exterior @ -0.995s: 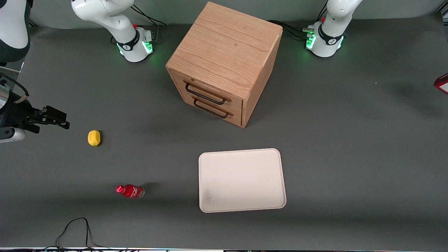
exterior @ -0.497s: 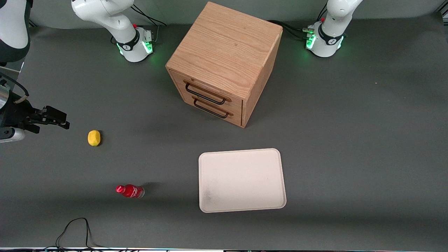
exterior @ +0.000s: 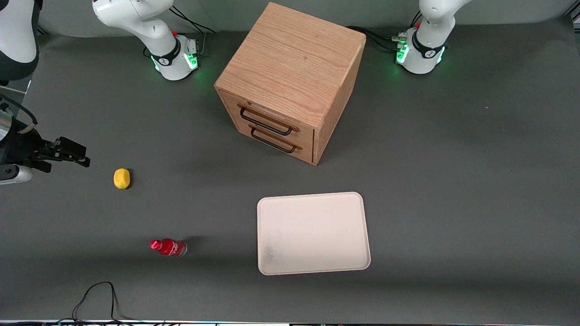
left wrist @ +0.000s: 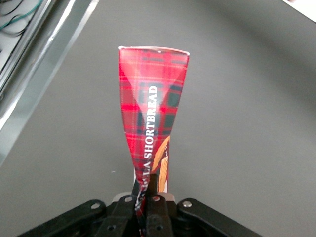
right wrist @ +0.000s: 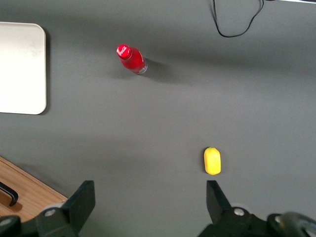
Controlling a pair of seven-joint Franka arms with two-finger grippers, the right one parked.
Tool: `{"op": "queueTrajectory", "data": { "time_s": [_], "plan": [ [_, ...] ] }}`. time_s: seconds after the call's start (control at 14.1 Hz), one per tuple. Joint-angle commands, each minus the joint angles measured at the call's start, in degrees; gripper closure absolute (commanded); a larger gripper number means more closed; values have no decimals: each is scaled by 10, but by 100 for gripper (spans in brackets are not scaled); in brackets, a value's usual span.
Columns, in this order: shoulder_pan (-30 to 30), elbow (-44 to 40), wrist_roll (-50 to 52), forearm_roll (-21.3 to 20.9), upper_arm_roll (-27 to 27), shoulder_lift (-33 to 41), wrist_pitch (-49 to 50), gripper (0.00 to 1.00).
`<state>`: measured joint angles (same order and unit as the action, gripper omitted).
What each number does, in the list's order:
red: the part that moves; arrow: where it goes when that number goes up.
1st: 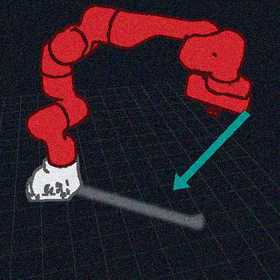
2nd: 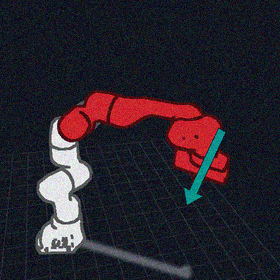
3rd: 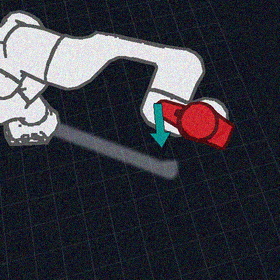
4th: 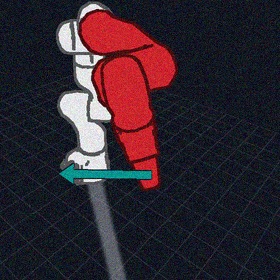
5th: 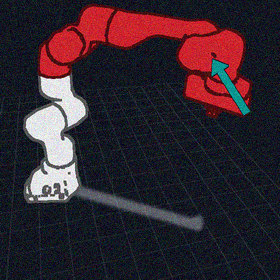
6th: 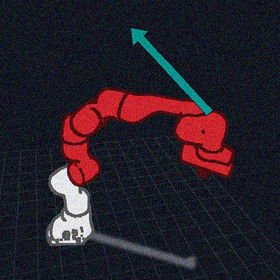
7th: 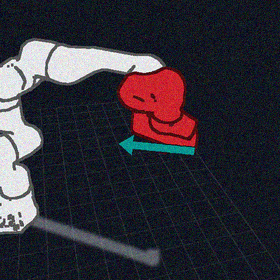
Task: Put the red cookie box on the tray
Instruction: 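Carry the held box toward the white tray with the left gripper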
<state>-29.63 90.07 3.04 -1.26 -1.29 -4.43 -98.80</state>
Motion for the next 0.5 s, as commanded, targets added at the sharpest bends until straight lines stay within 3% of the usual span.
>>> {"op": "queueTrajectory", "data": {
  "time_s": [0.0,0.43],
  "plan": [
    [103,-22,33,-22,12,-9,21,100],
    [302,-32,94,-30,20,-22,18,100]
  ]
}}
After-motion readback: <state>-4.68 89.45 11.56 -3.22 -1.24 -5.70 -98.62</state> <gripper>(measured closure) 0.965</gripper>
